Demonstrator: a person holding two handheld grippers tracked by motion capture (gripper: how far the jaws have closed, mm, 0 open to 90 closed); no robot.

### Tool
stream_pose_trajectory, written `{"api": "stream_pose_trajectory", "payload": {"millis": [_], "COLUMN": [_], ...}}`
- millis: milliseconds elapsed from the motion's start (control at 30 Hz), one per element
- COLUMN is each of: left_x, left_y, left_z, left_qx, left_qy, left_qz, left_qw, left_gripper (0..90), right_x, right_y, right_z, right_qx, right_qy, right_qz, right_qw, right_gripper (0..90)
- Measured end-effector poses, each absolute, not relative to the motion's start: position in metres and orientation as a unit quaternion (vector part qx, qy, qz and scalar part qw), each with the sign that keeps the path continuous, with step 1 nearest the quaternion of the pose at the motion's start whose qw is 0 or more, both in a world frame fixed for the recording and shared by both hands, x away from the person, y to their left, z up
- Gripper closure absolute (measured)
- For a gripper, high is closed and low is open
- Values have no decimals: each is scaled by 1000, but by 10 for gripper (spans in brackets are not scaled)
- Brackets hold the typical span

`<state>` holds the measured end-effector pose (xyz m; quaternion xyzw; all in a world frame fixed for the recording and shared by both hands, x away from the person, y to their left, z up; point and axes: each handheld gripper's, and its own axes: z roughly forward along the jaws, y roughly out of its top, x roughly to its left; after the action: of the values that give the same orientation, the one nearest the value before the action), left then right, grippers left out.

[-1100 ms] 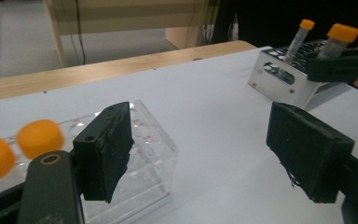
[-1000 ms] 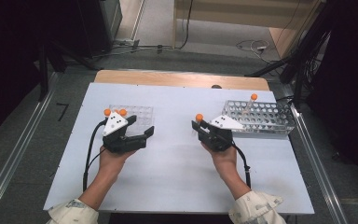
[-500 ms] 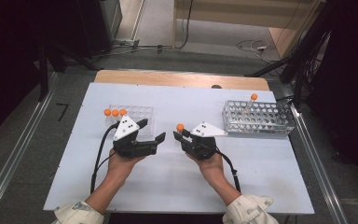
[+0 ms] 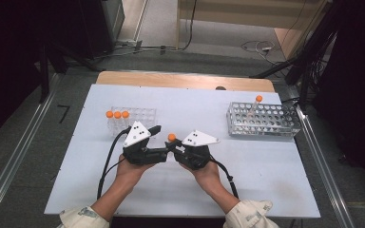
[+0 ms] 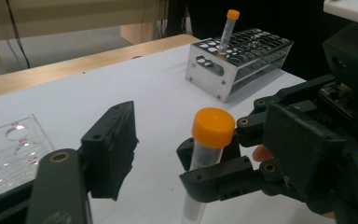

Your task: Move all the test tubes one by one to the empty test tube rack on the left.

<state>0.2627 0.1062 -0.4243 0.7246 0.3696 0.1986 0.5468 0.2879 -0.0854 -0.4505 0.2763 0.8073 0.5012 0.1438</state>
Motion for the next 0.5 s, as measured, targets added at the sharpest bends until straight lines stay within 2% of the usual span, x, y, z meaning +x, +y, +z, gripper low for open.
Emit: {"api": "stream_pose_trajectory", "payload": {"millis": [500], "left_x": [260], "left_y": [103], "left_z": [-428], "left_qx": [732], "left_qy": [353], "left_qz": [200], "left_qw": [547], "left_gripper": [654], "right_x": [284], "right_y": [-81], "right_z": [-449], "right_qx": [269], "right_qy": [808], "right_qz": [507], "right_qw": [134], "right_gripper": [714]}}
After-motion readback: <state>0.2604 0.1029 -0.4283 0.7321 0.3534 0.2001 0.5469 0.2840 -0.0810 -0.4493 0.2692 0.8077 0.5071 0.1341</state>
